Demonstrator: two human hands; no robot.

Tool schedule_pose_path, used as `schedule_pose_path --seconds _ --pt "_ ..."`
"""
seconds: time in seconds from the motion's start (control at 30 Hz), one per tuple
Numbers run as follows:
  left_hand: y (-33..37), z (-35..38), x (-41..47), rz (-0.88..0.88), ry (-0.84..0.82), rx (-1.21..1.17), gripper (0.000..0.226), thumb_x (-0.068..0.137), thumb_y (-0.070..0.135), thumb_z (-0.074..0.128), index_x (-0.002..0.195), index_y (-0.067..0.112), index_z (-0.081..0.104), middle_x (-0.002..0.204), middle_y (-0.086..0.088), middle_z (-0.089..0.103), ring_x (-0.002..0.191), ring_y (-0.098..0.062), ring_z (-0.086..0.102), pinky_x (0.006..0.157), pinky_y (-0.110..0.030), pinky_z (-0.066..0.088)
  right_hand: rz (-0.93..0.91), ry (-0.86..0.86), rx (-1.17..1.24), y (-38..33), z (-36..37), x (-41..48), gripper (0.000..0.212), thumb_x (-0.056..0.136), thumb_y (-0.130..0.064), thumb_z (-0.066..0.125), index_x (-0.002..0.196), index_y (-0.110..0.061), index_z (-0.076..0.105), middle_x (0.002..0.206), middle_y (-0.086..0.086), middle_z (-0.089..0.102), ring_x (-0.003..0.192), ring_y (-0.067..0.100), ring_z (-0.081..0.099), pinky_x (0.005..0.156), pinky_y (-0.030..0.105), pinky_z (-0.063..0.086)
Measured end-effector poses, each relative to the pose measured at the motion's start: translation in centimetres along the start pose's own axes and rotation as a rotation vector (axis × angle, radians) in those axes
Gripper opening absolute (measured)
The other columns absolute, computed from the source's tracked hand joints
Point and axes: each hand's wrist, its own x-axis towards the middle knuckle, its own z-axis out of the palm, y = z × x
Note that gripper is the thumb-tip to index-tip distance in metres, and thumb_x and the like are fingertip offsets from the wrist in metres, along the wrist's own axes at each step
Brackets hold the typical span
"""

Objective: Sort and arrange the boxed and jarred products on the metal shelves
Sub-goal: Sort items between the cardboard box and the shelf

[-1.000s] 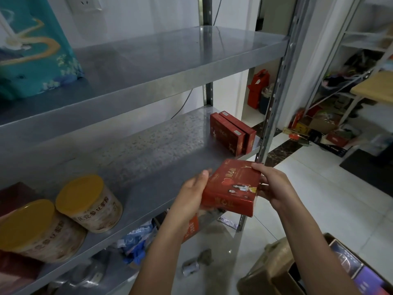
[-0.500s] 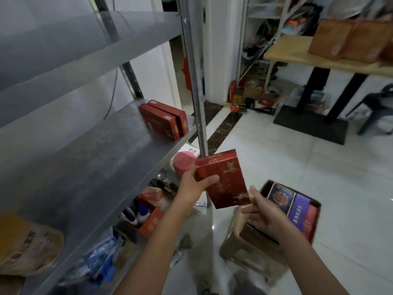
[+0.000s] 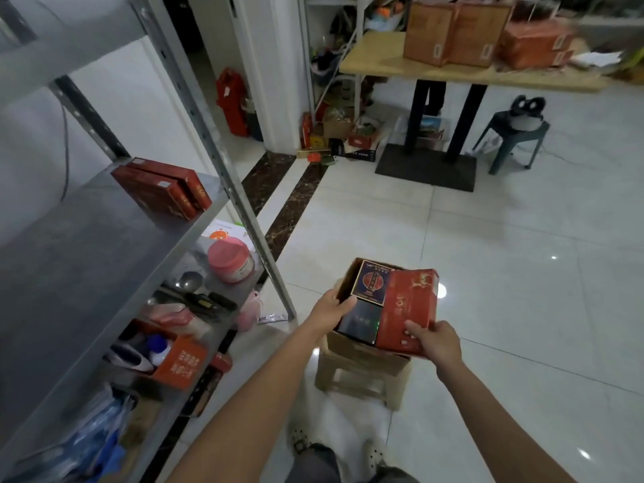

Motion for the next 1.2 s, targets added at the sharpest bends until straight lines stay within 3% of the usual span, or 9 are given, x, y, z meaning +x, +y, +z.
schedule_pose_path --seconds 0.07,0.13,0.27,0.47,0.6,0.87,1.03,1.13,1.2 --pt "-1.6 1.3 0.9 0.003 -0.068 0.176 0.06 0.095 0.023 0.062 0.145 0.018 0.029 0.134 0.008 0.051 0.125 -0.016 0.05 0.092 -0.018 0.048 0.096 0.097 -0.023 1.9 -1.7 0.8 0.042 0.081 -0.032 0.077 0.106 -0.001 0.063 0.101 0.019 0.071 0.094 0.037 0.068 0.09 0.048 0.053" --pt "-3.1 2.2 1.5 -0.074 -0.12 0.459 0.088 0.092 0.027 0.067 0.155 0.01 0.008 0.158 -0.013 0.024 0.144 -0.03 0.027 0.115 -0.038 0.03 0.145 0.154 -0.062 3.3 -2.7 1.3 0.048 0.079 -0.034 0.078 0.109 0.0 0.06 0.104 0.021 0.069 0.097 0.038 0.067 0.091 0.048 0.052" --pt "-5.3 3.4 2.3 -0.126 -0.207 0.871 0.094 0.092 0.044 0.061 0.155 0.028 -0.007 0.162 -0.014 -0.015 0.149 -0.034 -0.005 0.12 -0.043 0.014 0.172 0.265 -0.124 4.3 -2.8 1.8 0.055 0.079 -0.036 0.078 0.111 0.002 0.053 0.108 0.022 0.066 0.101 0.04 0.063 0.086 0.044 0.05" --pt "-7.1 3.8 5.5 0.08 -0.374 1.291 0.079 0.1 0.04 0.049 0.154 0.036 -0.008 0.159 -0.005 -0.027 0.148 -0.029 -0.019 0.119 -0.048 0.002 0.179 0.339 -0.175 4.3 0.0 2.6 0.053 0.084 -0.034 0.075 0.111 0.002 0.046 0.11 0.022 0.064 0.101 0.041 0.062 0.078 0.041 0.046" --pt "-7.2 4.0 7.9 0.003 -0.309 1.165 0.083 0.098 0.048 0.047 0.154 0.029 -0.012 0.158 -0.011 -0.029 0.148 -0.033 -0.016 0.119 -0.049 0.004 0.159 0.368 -0.214 4.3 2.5 3.3 0.048 0.087 -0.03 0.072 0.108 0.002 0.043 0.105 0.022 0.064 0.096 0.041 0.063 0.073 0.038 0.046" --pt "-7.3 5.5 11.2 -0.182 -0.231 0.857 0.127 0.081 0.057 0.069 0.148 0.008 -0.027 0.159 -0.021 -0.014 0.146 -0.04 0.009 0.114 -0.05 0.024 0.136 0.481 -0.176 5.1 6.6 3.9 0.041 0.086 -0.022 0.074 0.097 -0.008 0.038 0.095 0.02 0.067 0.087 0.039 0.064 0.064 0.033 0.036" --pt "-8.5 6.8 11.9 -0.179 -0.135 0.949 0.137 0.073 0.061 0.073 0.146 0.008 -0.03 0.159 -0.02 -0.011 0.143 -0.039 0.016 0.11 -0.051 0.03 0.09 0.457 0.122 6.8 8.2 3.8 0.039 0.081 -0.005 0.076 0.103 -0.009 0.044 0.086 0.001 0.063 0.088 0.035 0.064 0.066 0.033 0.046" --pt "-8.8 6.7 12.0 -0.118 -0.056 0.991 0.135 0.071 0.058 0.075 0.149 0.009 -0.024 0.157 -0.019 0.005 0.135 -0.035 0.029 0.106 -0.044 0.037 0.076 0.317 0.443 7.1 7.5 4.0 0.042 0.082 0.012 0.067 0.11 -0.012 0.046 0.101 0.009 0.064 0.096 0.031 0.064 0.08 0.045 0.056" --pt "-8.6 5.9 11.9 -0.086 -0.044 0.984 0.135 0.068 0.058 0.076 0.15 0.01 -0.02 0.154 -0.017 0.012 0.132 -0.033 0.033 0.104 -0.041 0.039 0.081 0.2 0.576 7.1 6.7 4.3 0.042 0.081 0.017 0.064 0.108 -0.011 0.049 0.105 0.018 0.063 0.093 0.029 0.065 0.077 0.041 0.058"
